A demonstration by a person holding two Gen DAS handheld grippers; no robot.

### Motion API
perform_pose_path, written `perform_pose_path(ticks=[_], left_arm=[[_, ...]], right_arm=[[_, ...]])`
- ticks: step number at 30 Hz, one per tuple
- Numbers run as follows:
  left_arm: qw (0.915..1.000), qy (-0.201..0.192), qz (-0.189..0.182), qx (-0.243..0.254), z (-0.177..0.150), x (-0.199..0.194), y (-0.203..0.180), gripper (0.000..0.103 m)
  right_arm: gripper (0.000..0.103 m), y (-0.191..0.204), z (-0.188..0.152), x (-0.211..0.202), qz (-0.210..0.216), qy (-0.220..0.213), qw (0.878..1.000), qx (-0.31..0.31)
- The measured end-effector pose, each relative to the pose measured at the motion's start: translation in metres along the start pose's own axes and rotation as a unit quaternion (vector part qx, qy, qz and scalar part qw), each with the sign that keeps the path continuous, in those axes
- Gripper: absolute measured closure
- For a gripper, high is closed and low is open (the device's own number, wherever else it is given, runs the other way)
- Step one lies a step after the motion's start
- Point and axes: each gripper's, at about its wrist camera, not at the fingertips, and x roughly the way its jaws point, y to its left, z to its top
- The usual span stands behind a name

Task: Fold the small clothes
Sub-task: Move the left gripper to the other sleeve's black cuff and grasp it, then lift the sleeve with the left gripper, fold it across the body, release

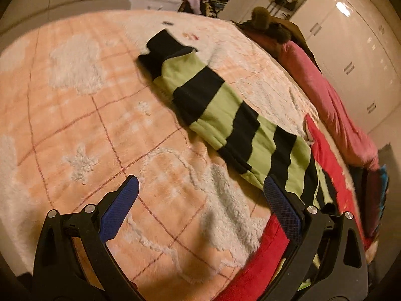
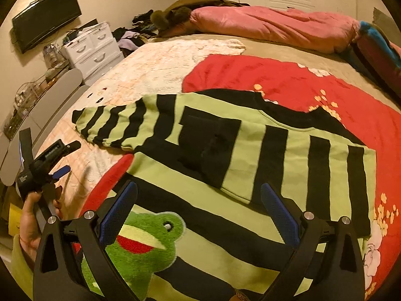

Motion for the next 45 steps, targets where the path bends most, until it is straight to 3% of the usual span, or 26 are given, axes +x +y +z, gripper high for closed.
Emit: perform_pose_path(ticks=[6, 11, 14, 16, 21, 24, 25, 26, 28, 30, 37, 45], left_arm=[[0.9973, 0.0, -0.034, -0.065, 0.021, 0.011, 0.027, 0.013], [0.9938, 0.004, -0.062, -0.092, 0.044, 0.024, 0.038, 0.037], [0.9922, 0.019, -0.072, -0.1, 0.058, 0.039, 0.039, 0.046], [0.9924, 0.028, -0.068, -0.099, 0.066, 0.049, 0.036, 0.046], [0.9916, 0.027, -0.061, -0.111, 0.08, 0.066, 0.034, 0.045], [0.9935, 0.02, -0.041, -0.104, 0.085, 0.074, 0.031, 0.046], [0.9946, 0.018, -0.029, -0.098, 0.086, 0.075, 0.028, 0.059], [0.9953, 0.017, -0.016, -0.094, 0.087, 0.076, 0.026, 0.078], [0.9953, 0.015, -0.02, -0.094, 0.092, 0.077, 0.026, 0.097], [0.9963, 0.01, -0.024, -0.082, 0.094, 0.072, 0.021, 0.101], [0.9969, -0.033, -0.066, -0.028, 0.089, 0.03, -0.018, 0.103], [0.9911, -0.041, -0.123, 0.029, 0.06, -0.011, -0.085, 0.103]], right_arm=[[0.004, -0.015, -0.003, 0.003, -0.01, 0.002, 1.0, 0.014], [0.004, -0.021, -0.007, 0.009, -0.03, 0.008, 0.999, 0.016], [0.004, -0.02, -0.011, 0.015, -0.051, 0.013, 0.999, 0.001], [0.004, -0.017, -0.015, 0.019, -0.052, 0.018, 0.998, -0.008], [0.004, 0.007, -0.026, 0.03, -0.009, 0.034, 0.998, -0.05], [0.004, 0.015, -0.031, 0.037, 0.011, 0.053, 0.998, -0.044], [0.004, 0.016, -0.033, 0.038, 0.018, 0.058, 0.997, -0.04], [0.004, 0.017, -0.035, 0.039, 0.022, 0.062, 0.997, -0.039], [0.004, 0.018, -0.037, 0.039, 0.017, 0.064, 0.997, -0.042], [0.004, 0.015, -0.037, 0.037, 0.014, 0.064, 0.997, -0.039], [0.004, -0.019, -0.03, 0.022, -0.005, 0.048, 0.999, 0.009], [0.004, -0.067, -0.027, -0.006, -0.018, 0.019, 0.997, 0.076]])
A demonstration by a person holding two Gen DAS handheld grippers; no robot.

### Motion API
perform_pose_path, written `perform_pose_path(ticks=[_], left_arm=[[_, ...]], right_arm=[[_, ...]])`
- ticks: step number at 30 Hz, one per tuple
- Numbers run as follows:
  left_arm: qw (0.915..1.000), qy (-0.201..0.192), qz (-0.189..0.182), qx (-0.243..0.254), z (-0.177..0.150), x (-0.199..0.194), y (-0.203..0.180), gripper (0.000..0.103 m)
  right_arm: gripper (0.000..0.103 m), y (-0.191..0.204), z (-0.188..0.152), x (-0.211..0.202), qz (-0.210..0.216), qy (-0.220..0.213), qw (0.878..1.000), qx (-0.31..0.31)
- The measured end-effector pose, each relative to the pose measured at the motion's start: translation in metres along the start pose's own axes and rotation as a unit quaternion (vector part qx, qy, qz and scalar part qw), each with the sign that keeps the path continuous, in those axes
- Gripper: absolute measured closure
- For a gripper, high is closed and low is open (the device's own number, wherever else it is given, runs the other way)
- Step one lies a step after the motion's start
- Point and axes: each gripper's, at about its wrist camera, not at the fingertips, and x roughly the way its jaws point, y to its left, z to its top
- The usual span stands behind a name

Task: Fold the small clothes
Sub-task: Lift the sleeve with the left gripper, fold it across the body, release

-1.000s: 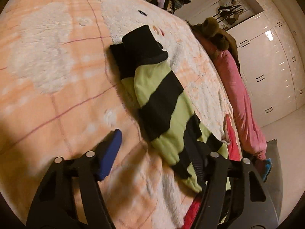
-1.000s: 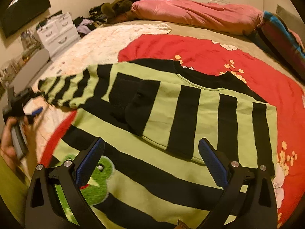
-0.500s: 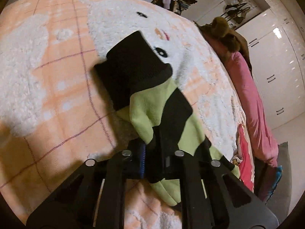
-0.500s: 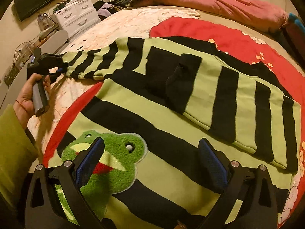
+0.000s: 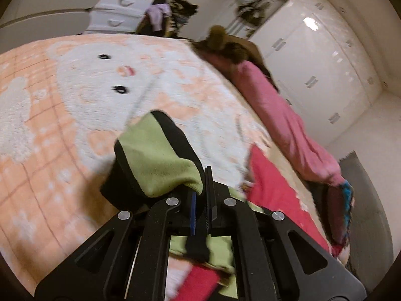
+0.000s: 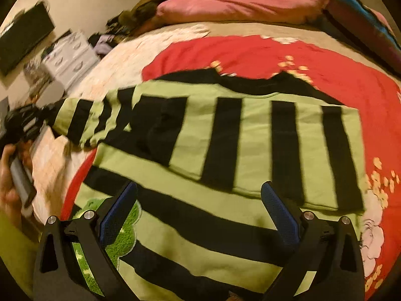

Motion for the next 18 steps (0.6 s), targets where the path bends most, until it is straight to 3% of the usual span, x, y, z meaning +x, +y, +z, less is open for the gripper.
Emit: perform_pose_path(ticks=[11, 18], left_arm=[[0.9964, 0.042, -0.062, 0.039, -0.066, -0.012, -0.084, 0.103], [0.9883, 0.094, -0.084, 0.086, -0.115, 0.0, -0.136, 0.103]], right_arm=[[0.004, -0.047, 0.002, -0.038, 0.008, -0.037, 0.997, 0.062], [0.004, -0.077, 0.0, -0.053, -0.005, -0.053, 0.993, 0.104]])
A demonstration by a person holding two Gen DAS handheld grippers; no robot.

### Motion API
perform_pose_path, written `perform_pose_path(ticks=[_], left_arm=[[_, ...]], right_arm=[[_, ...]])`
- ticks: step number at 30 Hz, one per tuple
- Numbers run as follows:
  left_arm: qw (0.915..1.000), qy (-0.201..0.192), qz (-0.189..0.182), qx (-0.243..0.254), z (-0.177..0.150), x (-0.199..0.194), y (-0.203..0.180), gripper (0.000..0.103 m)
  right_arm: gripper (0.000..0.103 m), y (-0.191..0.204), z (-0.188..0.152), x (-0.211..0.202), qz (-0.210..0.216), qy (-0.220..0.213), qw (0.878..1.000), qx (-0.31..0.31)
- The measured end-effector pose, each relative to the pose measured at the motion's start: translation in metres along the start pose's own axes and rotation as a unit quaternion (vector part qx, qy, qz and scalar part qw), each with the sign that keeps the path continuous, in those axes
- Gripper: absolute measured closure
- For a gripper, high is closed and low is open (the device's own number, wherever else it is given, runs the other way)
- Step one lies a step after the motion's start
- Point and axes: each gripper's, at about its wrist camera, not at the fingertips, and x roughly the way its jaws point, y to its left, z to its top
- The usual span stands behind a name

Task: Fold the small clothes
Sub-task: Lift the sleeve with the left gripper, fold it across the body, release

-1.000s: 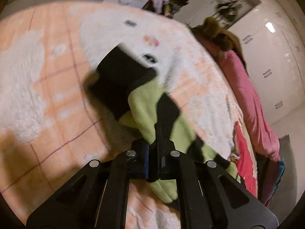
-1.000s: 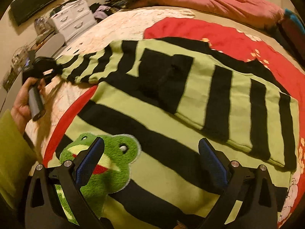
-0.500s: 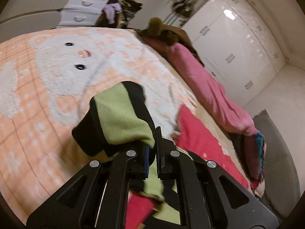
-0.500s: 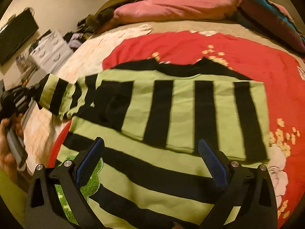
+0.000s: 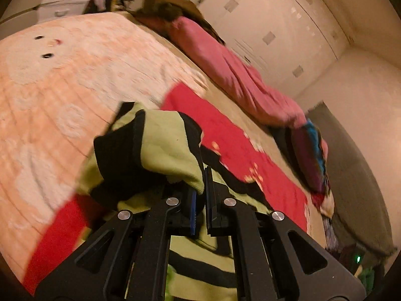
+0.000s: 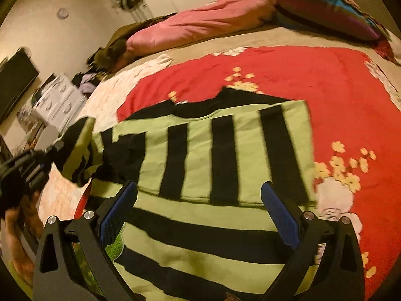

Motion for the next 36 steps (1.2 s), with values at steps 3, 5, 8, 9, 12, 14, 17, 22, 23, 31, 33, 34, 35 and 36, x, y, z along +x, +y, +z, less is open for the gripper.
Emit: perform_pose_path(ticks=[3, 5, 8, 9, 12, 14, 17, 22, 23, 31, 33, 34, 35, 36], left_arm=[[0.9992, 0.024, -0.011, 0.029, -0.017, 0.018, -0.031, 0.103], [0.9979, 0.046, -0.019, 0.042, -0.032, 0.033, -0.05, 0.103], [0.9937, 0.084, -0.032, 0.068, -0.059, 0.053, -0.073, 0.1], [0.9901, 0.105, -0.036, 0.087, -0.073, 0.063, -0.083, 0.098], [0.9799, 0.154, -0.037, 0.121, -0.103, 0.087, -0.088, 0.072], [0.9763, 0.176, -0.041, 0.12, -0.114, 0.092, -0.084, 0.064], [0.9751, 0.181, -0.053, 0.117, -0.119, 0.086, -0.075, 0.06], [0.9803, 0.13, -0.052, 0.14, -0.099, 0.049, -0.073, 0.047], [0.9815, 0.114, -0.043, 0.148, -0.094, 0.042, -0.073, 0.047], [0.9871, -0.042, 0.12, 0.097, -0.048, 0.001, -0.004, 0.045], [0.9894, -0.034, 0.124, 0.067, -0.045, 0.003, 0.012, 0.045], [0.9904, -0.031, 0.122, 0.058, -0.044, 0.004, 0.016, 0.045], [0.9911, -0.031, 0.12, 0.049, -0.042, 0.004, 0.02, 0.045], [0.9909, -0.033, 0.121, 0.047, -0.041, 0.005, 0.02, 0.045]], right_arm=[[0.004, -0.018, 0.004, -0.008, -0.006, -0.012, 1.0, 0.025], [0.004, -0.031, 0.007, -0.015, -0.018, -0.023, 0.999, 0.04], [0.004, -0.05, 0.009, -0.02, -0.031, -0.028, 0.997, 0.065], [0.004, -0.056, 0.009, -0.021, -0.036, -0.027, 0.996, 0.075], [0.004, -0.065, 0.008, -0.02, -0.042, -0.024, 0.995, 0.088], [0.004, -0.067, 0.007, -0.02, -0.043, -0.023, 0.995, 0.089], [0.004, -0.064, 0.007, -0.019, -0.042, -0.023, 0.995, 0.087], [0.004, -0.053, 0.007, -0.014, -0.033, -0.017, 0.997, 0.07], [0.004, -0.049, 0.007, -0.011, -0.033, -0.015, 0.997, 0.065], [0.004, 0.022, 0.0, 0.011, -0.008, -0.003, 0.999, -0.05], [0.004, 0.056, -0.006, 0.021, -0.005, -0.004, 0.994, -0.112], [0.004, 0.067, -0.009, 0.025, -0.007, -0.005, 0.991, -0.136], [0.004, 0.083, -0.013, 0.032, -0.014, -0.005, 0.985, -0.172], [0.004, 0.093, -0.016, 0.038, -0.023, -0.004, 0.981, -0.194]])
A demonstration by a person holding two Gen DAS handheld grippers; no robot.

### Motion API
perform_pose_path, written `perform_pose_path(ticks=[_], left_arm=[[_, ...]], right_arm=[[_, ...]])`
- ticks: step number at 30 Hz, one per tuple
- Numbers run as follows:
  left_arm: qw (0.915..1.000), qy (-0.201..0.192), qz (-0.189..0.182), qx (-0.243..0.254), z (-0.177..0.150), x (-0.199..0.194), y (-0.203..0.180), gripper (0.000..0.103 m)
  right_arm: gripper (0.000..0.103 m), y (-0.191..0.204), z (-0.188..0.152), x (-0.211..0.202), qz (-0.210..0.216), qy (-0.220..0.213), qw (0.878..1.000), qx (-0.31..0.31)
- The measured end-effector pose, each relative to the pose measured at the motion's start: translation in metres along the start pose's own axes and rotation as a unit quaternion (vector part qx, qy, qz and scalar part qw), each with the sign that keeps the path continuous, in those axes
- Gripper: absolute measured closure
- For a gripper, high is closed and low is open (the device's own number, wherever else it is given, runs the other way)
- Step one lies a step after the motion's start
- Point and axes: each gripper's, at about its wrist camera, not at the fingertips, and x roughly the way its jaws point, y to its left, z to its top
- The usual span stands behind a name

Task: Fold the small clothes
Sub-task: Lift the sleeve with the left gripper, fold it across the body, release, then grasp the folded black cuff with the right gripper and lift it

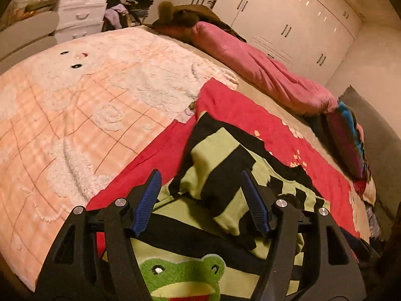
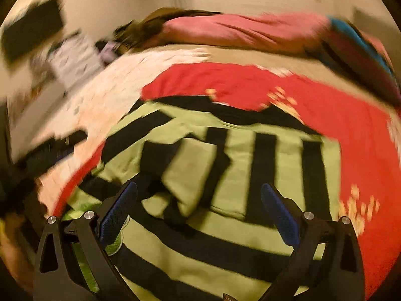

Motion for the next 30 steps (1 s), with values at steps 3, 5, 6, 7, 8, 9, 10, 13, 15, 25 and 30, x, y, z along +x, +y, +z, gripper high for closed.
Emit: perform_pose_path(ticks=[3, 5, 6, 7, 8, 9, 10, 13, 15, 25, 30], left_arm=[[1.0, -0.004, 0.005, 0.003, -0.001, 0.002, 0.001, 0.043], [0.9999, -0.005, 0.009, 0.004, -0.001, 0.004, 0.002, 0.042], [0.9999, -0.004, 0.01, 0.003, -0.001, 0.004, 0.004, 0.042], [1.0, -0.002, 0.008, 0.0, -0.002, 0.004, 0.006, 0.042], [1.0, 0.001, 0.002, -0.006, -0.002, 0.005, 0.008, 0.042], [1.0, 0.001, -0.001, -0.008, -0.002, 0.004, 0.008, 0.042], [1.0, 0.001, -0.001, -0.008, -0.002, 0.003, 0.008, 0.042], [1.0, 0.0, -0.002, 0.002, -0.003, 0.004, 0.004, 0.042], [1.0, 0.003, -0.003, 0.006, -0.004, 0.006, 0.002, 0.042], [0.9993, 0.006, -0.015, 0.034, -0.007, 0.007, -0.013, 0.042], [0.9984, 0.018, -0.016, 0.051, -0.012, 0.012, -0.02, 0.042]], right_arm=[[0.004, 0.026, 0.005, 0.021, -0.031, 0.011, 0.998, -0.056], [0.004, 0.033, 0.007, 0.036, -0.043, 0.025, 0.996, -0.081], [0.004, 0.04, 0.007, 0.046, -0.051, 0.036, 0.993, -0.101], [0.004, 0.043, 0.006, 0.053, -0.057, 0.041, 0.991, -0.114], [0.004, 0.048, 0.004, 0.061, -0.067, 0.045, 0.988, -0.133], [0.004, 0.052, 0.001, 0.068, -0.079, 0.051, 0.984, -0.15], [0.004, 0.052, -0.001, 0.073, -0.088, 0.051, 0.982, -0.158], [0.007, 0.048, -0.003, 0.077, -0.097, 0.027, 0.981, -0.164], [0.063, 0.035, -0.001, 0.074, -0.073, 0.022, 0.987, -0.138], [0.049, -0.129, -0.016, 0.025, 0.167, -0.043, 0.939, 0.299], [0.017, -0.18, -0.05, 0.009, 0.074, -0.038, 0.93, 0.357]])
